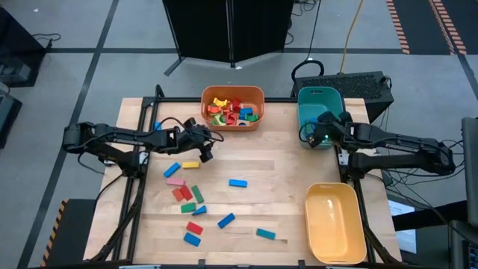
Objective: Sort blocks by size
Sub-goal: Put the blue rectangular block into the green bin, then put the yellow rectangular block into the green bin
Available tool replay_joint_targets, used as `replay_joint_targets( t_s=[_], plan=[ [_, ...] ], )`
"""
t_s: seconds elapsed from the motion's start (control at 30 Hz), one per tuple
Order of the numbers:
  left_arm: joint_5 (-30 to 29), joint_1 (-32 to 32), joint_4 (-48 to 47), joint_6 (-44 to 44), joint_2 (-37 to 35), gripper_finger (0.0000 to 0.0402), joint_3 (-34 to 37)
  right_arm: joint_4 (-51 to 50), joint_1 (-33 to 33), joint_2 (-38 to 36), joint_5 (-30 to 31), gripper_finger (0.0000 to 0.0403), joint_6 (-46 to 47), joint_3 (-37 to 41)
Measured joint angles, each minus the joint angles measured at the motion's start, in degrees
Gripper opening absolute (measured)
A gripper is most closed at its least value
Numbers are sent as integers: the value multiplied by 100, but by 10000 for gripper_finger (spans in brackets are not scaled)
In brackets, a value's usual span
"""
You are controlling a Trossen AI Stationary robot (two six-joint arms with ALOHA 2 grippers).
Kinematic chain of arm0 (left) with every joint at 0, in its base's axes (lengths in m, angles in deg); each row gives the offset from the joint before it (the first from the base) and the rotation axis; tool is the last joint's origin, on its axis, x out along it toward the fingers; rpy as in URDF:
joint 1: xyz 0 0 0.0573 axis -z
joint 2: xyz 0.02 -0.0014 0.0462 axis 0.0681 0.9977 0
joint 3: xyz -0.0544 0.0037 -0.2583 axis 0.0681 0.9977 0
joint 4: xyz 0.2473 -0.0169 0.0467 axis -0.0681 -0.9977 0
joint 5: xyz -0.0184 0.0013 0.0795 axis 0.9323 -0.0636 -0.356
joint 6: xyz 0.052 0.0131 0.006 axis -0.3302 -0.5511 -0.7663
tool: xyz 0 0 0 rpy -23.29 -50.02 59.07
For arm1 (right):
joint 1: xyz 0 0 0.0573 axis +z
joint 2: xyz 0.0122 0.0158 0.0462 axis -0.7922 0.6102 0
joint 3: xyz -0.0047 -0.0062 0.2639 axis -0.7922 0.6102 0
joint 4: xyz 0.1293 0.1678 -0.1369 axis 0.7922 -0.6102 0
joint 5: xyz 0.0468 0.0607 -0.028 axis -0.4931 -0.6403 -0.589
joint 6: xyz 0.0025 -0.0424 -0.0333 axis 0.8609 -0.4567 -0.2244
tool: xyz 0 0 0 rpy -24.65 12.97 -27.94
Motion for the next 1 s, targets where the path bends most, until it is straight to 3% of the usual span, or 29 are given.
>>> replay_joint_targets(
  t_s=[0.23, 0.7, 1.0],
  plan=[
    [-14, 6, -598, 226, 2, 244, 0, 115, -300, 295, -154, 151, -167, 0],
    [-403, -40, -782, 648, 2, 244, 0, 467, -353, 537, -231, 200, -151, 0],
    [-582, -445, -1042, 882, 2, 245, 2, 2631, 74, 294, -2296, 201, -749, 0]
  ],
)
